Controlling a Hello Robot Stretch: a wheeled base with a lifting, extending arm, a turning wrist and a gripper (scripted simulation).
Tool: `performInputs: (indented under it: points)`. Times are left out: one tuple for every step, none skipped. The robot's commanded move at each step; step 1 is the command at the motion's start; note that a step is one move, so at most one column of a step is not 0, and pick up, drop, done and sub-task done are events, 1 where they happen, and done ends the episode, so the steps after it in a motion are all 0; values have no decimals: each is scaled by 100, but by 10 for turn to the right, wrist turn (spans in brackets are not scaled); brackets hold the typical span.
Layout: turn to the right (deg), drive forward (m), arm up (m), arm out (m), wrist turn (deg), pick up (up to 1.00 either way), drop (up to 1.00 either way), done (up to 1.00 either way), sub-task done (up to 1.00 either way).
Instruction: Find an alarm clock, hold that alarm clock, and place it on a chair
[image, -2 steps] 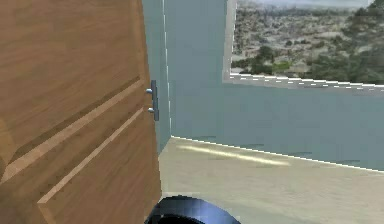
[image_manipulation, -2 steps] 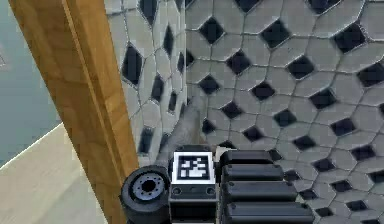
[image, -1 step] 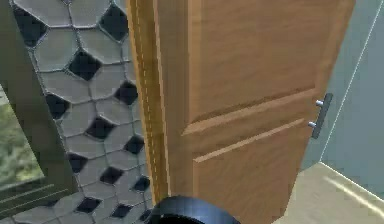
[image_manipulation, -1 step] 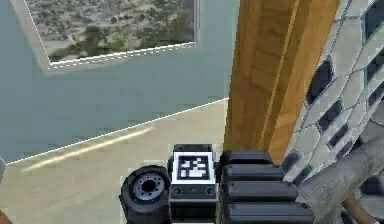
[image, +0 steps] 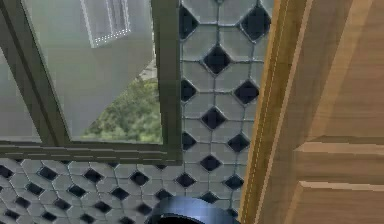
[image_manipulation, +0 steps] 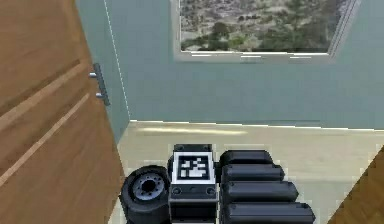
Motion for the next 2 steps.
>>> performInputs:
  points:
    - [0, 5, 0, 0, 0, 0, 0, 0, 0]
    - [-450, 0, 0, 0, 0, 0, 0, 0, 0]
